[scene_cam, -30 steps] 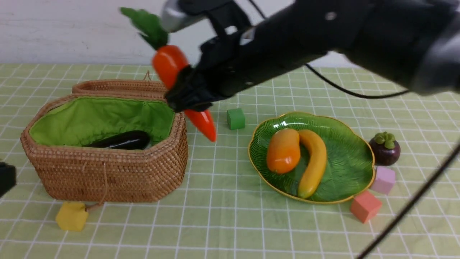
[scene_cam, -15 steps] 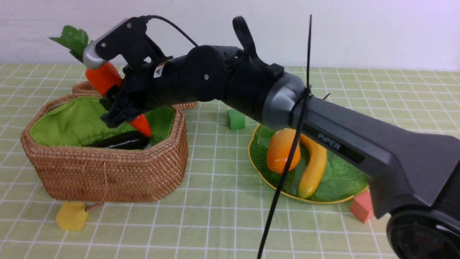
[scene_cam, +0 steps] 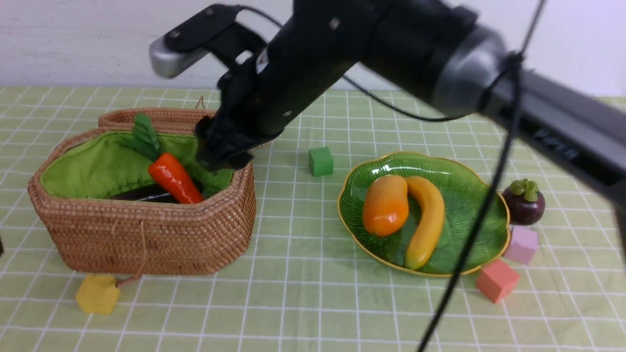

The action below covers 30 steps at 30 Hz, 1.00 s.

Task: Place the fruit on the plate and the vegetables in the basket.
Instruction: Use the right arm to grab a mangosteen and put it into the right plate

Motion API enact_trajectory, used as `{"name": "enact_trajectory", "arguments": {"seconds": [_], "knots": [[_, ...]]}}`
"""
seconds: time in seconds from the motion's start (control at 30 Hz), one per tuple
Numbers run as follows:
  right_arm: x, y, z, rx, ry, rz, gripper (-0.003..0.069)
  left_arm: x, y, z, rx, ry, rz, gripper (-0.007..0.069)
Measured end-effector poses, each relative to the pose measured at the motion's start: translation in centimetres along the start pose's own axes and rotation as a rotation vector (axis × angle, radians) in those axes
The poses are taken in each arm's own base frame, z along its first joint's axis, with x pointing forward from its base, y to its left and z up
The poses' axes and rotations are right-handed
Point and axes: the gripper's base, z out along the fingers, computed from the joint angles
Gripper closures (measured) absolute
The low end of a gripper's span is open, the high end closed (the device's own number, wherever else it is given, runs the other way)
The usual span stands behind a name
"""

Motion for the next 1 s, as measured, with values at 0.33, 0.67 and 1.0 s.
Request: {"name": "enact_trajectory", "arguments": {"seconds": [0.33, 0.67, 1.0], "knots": [[1.2, -3.0, -9.5, 0.162, -0.014, 0.194, 0.0676, 0.1, -2.8, -0.4, 0.307, 0.003, 0.064, 0.0609], [10.7, -8.7, -16.3, 0.424, 0.135, 0.443, 0.0669, 0.8, -4.0, -0.9, 0.460, 0.038, 0.219, 0.0607], [21.2, -17.2, -14.8, 0.414, 0.228, 0.948, 0.0598, 0.7, -4.0, -0.9, 0.460, 0.028, 0.231, 0.0607]]}}
